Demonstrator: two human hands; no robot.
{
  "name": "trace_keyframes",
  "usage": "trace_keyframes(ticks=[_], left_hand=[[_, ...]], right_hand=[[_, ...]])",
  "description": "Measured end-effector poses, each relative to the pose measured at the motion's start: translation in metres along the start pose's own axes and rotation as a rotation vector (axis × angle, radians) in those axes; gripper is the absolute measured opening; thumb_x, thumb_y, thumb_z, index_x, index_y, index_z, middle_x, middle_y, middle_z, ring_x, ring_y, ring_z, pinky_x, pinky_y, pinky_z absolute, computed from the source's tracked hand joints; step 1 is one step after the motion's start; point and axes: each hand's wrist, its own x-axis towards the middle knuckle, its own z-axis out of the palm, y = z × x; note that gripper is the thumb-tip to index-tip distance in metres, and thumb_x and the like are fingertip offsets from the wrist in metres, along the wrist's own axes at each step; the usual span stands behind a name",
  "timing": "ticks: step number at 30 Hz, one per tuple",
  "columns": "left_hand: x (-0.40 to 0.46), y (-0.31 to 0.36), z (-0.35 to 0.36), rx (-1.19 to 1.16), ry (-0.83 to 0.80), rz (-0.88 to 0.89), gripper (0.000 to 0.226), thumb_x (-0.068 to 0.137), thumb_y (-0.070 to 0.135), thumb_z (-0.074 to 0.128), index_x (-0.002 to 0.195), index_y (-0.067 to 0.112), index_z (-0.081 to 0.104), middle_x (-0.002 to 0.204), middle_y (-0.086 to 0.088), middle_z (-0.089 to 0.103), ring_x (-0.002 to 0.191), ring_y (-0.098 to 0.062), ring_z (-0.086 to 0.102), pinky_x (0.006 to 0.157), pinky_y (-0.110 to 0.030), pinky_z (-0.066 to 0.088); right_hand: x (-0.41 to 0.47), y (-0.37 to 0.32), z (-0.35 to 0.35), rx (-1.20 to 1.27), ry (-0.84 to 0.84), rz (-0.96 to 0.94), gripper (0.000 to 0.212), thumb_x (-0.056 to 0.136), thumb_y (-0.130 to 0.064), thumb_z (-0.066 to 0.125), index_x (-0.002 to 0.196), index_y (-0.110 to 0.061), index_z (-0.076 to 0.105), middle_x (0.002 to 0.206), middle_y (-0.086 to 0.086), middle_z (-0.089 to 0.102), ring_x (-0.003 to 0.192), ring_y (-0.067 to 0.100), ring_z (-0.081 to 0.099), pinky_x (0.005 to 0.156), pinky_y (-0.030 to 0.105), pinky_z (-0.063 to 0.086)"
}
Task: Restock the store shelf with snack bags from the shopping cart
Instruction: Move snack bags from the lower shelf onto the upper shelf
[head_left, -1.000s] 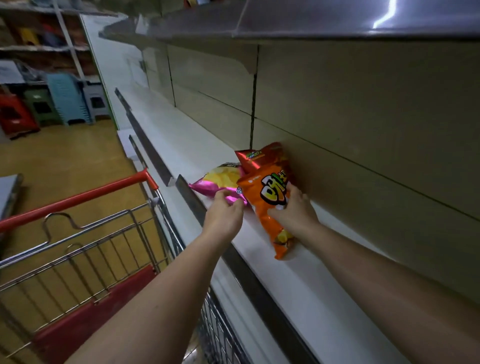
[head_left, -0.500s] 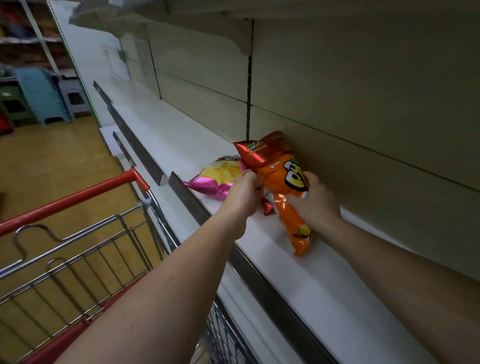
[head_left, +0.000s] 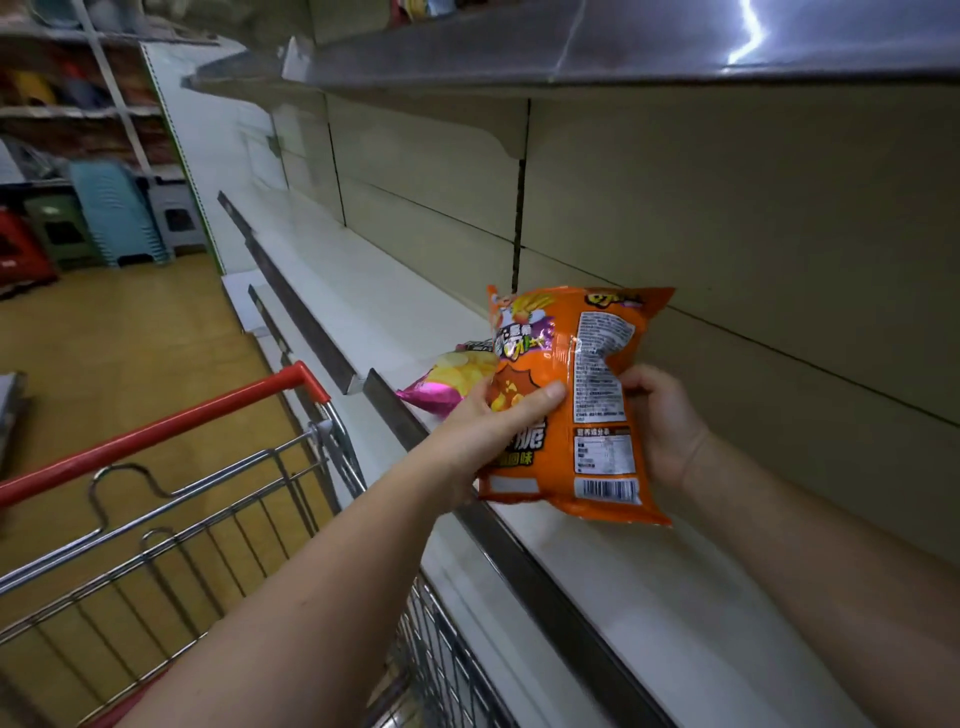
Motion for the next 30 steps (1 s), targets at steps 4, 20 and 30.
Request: trace_keyframes(ticks=[4,20,30], left_hand=[[-0.005,-0.008,-0.011,0.008,0.044,-0.004,0.088,0.058,0.053,0.077,0.134,0.026,0.042,0.116,-0.003,0.068,0.1,-0.023,0.069,0.09,-0.046,0.054],[-0.016,-0.004,-0.022,-0.332,0.355,0.153,0.099,0.055,0.058,0.081,0.138,0.027,0.037,0.122,-0.006,0.064,0.102,-0.028,0.067,0.088,-0.048,0.054],[-0.037,-0.004,-0.042,-0.419,0.195,0.017,0.068,0.068,0.06,0.057,0.12,0.017,0.063,0.107,-0.014,0.072,0.093,-0.031,0.071,0.077,-0.041,0.059]], right_hand=[[0.012,0.009,0.01,-0.074,-0.031,0.037,0.031,0.089,-0.022,0.034,0.096,-0.007,0.06,0.069,0.011,0.071,0.06,0.024,0.068,0.062,0.034,0.053],[-0.002,0.016,0.063,-0.598,0.002,-0.561,0.03,0.096,-0.013,0.046,0.123,-0.014,0.058,0.107,-0.007,0.059,0.101,0.004,0.057,0.083,0.01,0.046],[-0.005,0.011,0.062,-0.518,-0.133,-0.209,0.038,0.084,-0.031,0.062,0.12,-0.021,0.053,0.108,0.001,0.068,0.089,0.013,0.069,0.08,0.029,0.057]])
